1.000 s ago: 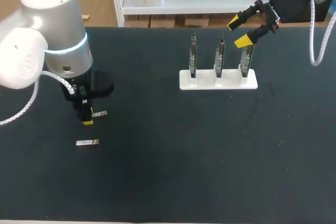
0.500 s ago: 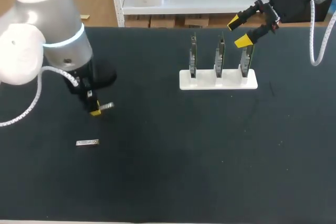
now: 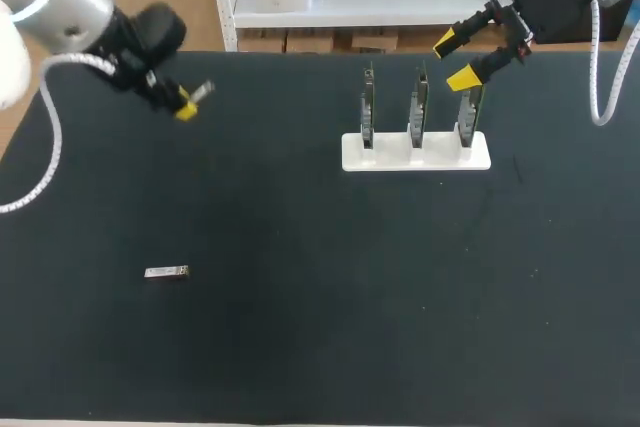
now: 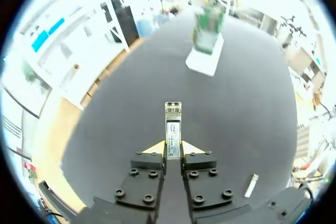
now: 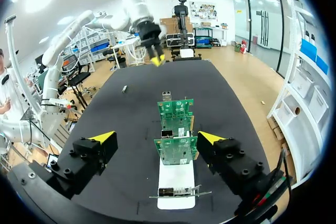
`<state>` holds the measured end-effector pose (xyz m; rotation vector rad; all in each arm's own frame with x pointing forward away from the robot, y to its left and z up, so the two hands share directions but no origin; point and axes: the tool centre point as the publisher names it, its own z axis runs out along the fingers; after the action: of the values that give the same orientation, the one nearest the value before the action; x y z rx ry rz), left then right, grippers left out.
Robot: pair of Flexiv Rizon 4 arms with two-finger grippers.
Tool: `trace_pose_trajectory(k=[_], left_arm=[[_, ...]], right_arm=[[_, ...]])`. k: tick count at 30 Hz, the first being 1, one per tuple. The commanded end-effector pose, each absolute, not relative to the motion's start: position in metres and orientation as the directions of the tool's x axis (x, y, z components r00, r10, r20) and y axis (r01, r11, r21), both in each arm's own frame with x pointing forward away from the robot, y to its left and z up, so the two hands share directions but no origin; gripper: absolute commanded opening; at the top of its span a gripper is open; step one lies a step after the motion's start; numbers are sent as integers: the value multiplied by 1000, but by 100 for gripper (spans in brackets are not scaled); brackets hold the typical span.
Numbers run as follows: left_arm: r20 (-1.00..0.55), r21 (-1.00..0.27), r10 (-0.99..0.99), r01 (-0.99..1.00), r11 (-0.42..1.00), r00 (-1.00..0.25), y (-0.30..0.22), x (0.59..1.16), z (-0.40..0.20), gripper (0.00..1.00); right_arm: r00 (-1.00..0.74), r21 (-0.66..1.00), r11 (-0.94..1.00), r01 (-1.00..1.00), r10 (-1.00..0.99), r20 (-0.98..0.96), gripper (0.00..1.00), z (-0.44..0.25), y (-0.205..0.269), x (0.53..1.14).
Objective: Pick up the optical module with the left hand, and insert it into the network port with the right hand.
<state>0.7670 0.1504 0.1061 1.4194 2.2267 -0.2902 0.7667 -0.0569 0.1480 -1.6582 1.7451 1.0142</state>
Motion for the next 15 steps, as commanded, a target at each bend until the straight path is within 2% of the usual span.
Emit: trace_pose_trajectory(k=[1, 7, 15], left_arm=[[-663, 151, 696, 861, 485, -275, 135, 789, 128, 0], [-763, 175, 619, 863, 475, -186, 83, 833, 158, 0], [-859, 197, 510, 894, 403, -40, 6, 858, 191, 0]], right_arm=[[-112, 162, -31, -986, -594, -797, 100, 148, -57, 766], [-112, 162, -31, -986, -594, -797, 100, 148, -57, 766], [-112, 162, -31, -986, -594, -797, 100, 148, -57, 766]])
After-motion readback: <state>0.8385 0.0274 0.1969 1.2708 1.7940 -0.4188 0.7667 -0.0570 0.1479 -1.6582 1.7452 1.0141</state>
